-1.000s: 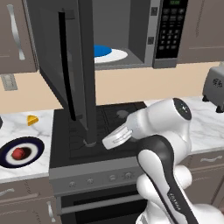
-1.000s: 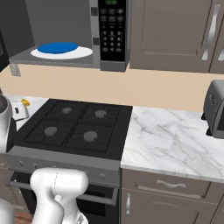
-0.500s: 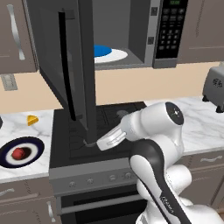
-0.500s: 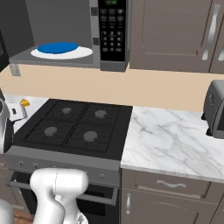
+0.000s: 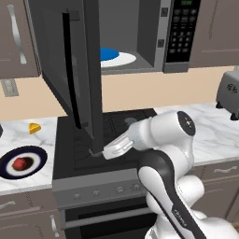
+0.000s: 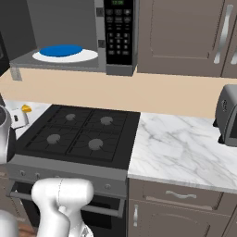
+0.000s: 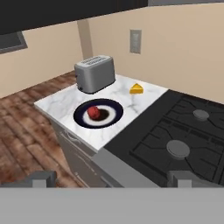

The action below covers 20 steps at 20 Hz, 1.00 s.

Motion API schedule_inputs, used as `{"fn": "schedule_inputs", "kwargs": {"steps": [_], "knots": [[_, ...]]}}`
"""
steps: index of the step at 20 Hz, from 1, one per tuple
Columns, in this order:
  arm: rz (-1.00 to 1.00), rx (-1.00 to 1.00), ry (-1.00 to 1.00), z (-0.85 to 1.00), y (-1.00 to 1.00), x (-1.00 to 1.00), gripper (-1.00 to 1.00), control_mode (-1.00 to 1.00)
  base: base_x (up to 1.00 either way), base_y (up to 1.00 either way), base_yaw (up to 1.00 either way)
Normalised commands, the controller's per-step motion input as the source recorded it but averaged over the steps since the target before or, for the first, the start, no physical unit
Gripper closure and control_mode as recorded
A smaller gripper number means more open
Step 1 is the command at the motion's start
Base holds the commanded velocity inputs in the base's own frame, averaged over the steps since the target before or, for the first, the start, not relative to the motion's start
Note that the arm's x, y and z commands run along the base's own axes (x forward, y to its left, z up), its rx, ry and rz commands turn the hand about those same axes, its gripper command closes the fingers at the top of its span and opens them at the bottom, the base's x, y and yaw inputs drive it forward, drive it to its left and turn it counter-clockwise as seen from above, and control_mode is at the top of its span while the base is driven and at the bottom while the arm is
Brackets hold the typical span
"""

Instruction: Pick the bell pepper from the counter and place it in the microwave. Then turn on the microwave.

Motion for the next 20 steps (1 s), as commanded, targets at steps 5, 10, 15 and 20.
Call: {"fn": "schedule_inputs", "kwargs": {"steps": [5, 10, 15, 20], "knots": [[-0.09, 0.10, -0.08, -0.30, 0.16, 0.02, -1.00, -1.00, 0.00, 0.00, 0.00], [-0.10, 0.08, -0.02, -0.35, 0.13, 0.08, -1.00, -1.00, 0.00, 0.00, 0.00], [-0.03, 0.08, 0.00, -0.36, 0.01, 0.09, -1.00, -1.00, 0.00, 0.00, 0.00], [0.00, 0.06, -0.07, -0.38, 0.06, 0.01, -1.00, -1.00, 0.00, 0.00, 0.00]]}}
